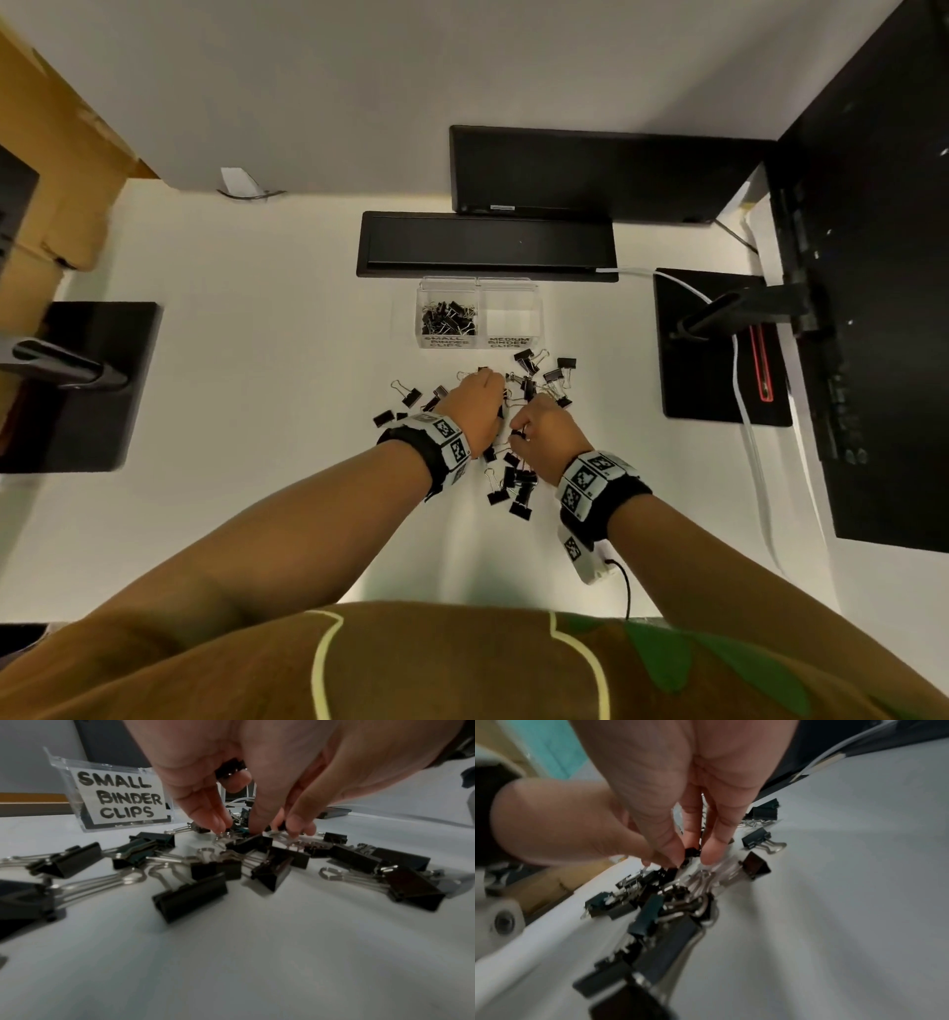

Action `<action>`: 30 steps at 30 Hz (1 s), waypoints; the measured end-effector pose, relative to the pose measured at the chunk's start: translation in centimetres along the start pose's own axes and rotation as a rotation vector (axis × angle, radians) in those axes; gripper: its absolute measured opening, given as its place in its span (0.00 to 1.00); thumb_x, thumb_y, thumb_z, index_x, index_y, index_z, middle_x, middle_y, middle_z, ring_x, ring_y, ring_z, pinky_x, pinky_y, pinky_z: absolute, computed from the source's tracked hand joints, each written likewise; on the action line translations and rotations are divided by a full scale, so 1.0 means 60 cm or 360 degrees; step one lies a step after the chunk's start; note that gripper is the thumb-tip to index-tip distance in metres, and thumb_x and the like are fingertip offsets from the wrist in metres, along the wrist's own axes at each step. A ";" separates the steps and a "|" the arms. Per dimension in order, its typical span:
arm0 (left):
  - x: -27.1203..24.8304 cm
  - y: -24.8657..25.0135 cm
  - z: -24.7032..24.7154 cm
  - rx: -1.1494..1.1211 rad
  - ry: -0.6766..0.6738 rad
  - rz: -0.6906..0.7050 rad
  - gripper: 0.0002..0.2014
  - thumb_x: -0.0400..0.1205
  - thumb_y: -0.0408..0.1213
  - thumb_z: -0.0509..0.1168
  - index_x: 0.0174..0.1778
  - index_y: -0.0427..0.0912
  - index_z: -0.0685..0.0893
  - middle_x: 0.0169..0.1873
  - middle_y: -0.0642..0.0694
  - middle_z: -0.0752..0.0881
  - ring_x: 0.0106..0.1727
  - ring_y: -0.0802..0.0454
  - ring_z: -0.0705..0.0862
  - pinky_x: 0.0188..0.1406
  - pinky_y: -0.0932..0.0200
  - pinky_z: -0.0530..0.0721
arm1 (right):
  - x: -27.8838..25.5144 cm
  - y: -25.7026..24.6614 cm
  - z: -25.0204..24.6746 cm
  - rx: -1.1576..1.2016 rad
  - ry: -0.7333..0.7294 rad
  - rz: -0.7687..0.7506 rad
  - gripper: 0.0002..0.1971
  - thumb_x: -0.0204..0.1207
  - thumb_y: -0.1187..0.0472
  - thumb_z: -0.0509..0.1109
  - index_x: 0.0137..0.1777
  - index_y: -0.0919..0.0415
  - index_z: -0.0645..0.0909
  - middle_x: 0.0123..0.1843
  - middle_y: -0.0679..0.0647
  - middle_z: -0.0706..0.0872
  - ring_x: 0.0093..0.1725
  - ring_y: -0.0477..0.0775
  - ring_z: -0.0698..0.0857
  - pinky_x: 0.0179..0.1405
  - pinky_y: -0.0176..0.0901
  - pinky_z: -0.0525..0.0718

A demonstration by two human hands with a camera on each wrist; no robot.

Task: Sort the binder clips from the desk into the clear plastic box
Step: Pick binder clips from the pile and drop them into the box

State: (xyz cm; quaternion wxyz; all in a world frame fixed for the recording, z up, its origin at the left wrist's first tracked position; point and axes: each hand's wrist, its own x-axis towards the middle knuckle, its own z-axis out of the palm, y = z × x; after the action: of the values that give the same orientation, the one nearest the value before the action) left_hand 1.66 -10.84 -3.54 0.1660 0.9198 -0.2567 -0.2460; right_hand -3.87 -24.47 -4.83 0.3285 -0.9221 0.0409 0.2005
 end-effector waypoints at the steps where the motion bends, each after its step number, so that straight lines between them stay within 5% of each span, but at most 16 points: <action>1: -0.001 0.001 -0.001 -0.0002 -0.0008 0.0016 0.12 0.80 0.29 0.59 0.59 0.33 0.72 0.60 0.37 0.76 0.59 0.40 0.76 0.52 0.50 0.77 | -0.001 0.001 -0.003 0.0069 0.0057 0.0021 0.08 0.74 0.66 0.70 0.52 0.68 0.82 0.55 0.61 0.80 0.45 0.51 0.78 0.47 0.36 0.76; 7: -0.003 0.000 -0.002 -0.0013 -0.0039 -0.0010 0.12 0.80 0.28 0.60 0.59 0.34 0.71 0.60 0.37 0.75 0.58 0.40 0.77 0.49 0.48 0.77 | 0.013 -0.004 -0.047 0.0434 0.0262 0.0284 0.06 0.75 0.60 0.69 0.49 0.58 0.85 0.41 0.50 0.86 0.42 0.49 0.84 0.49 0.42 0.86; 13: -0.009 -0.008 -0.006 -0.0258 0.0080 -0.0091 0.11 0.79 0.29 0.62 0.56 0.34 0.71 0.58 0.37 0.73 0.44 0.42 0.78 0.38 0.53 0.74 | 0.069 -0.059 -0.107 0.0614 0.0381 0.0142 0.10 0.79 0.62 0.64 0.55 0.57 0.85 0.42 0.50 0.86 0.40 0.48 0.85 0.40 0.36 0.84; 19: -0.025 -0.024 -0.043 -0.0507 0.0293 -0.0261 0.07 0.81 0.31 0.60 0.44 0.41 0.67 0.42 0.44 0.71 0.37 0.50 0.72 0.36 0.57 0.71 | 0.139 -0.119 -0.115 0.0637 0.0323 -0.0046 0.14 0.77 0.69 0.62 0.53 0.54 0.85 0.47 0.58 0.86 0.48 0.61 0.87 0.53 0.56 0.88; 23: -0.029 -0.040 -0.074 -0.0644 0.0417 -0.0364 0.09 0.79 0.30 0.61 0.40 0.44 0.66 0.36 0.49 0.71 0.31 0.55 0.69 0.33 0.59 0.71 | 0.160 -0.142 -0.105 0.0497 0.0239 -0.0081 0.16 0.79 0.68 0.58 0.59 0.56 0.83 0.53 0.60 0.87 0.49 0.56 0.85 0.51 0.45 0.85; 27: -0.016 -0.053 -0.108 -0.0639 0.0524 -0.0339 0.07 0.76 0.27 0.60 0.39 0.41 0.67 0.37 0.46 0.71 0.35 0.51 0.70 0.32 0.61 0.69 | 0.155 -0.133 -0.109 0.0512 0.0282 -0.0030 0.16 0.78 0.67 0.57 0.56 0.55 0.84 0.53 0.58 0.86 0.48 0.56 0.85 0.51 0.50 0.87; 30: 0.004 -0.061 -0.131 -0.0629 0.0546 -0.0342 0.07 0.76 0.29 0.61 0.41 0.41 0.68 0.41 0.44 0.73 0.38 0.49 0.73 0.39 0.52 0.76 | 0.132 -0.100 -0.118 0.0491 0.0368 0.0069 0.13 0.77 0.66 0.59 0.54 0.56 0.84 0.50 0.52 0.84 0.48 0.51 0.83 0.42 0.40 0.83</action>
State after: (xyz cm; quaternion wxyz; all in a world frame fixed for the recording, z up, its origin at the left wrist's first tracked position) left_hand 7.50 -6.59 1.24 0.3563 0.9197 -0.0730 -0.1481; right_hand 7.07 -23.76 0.51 0.4546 -0.8766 0.1284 0.0915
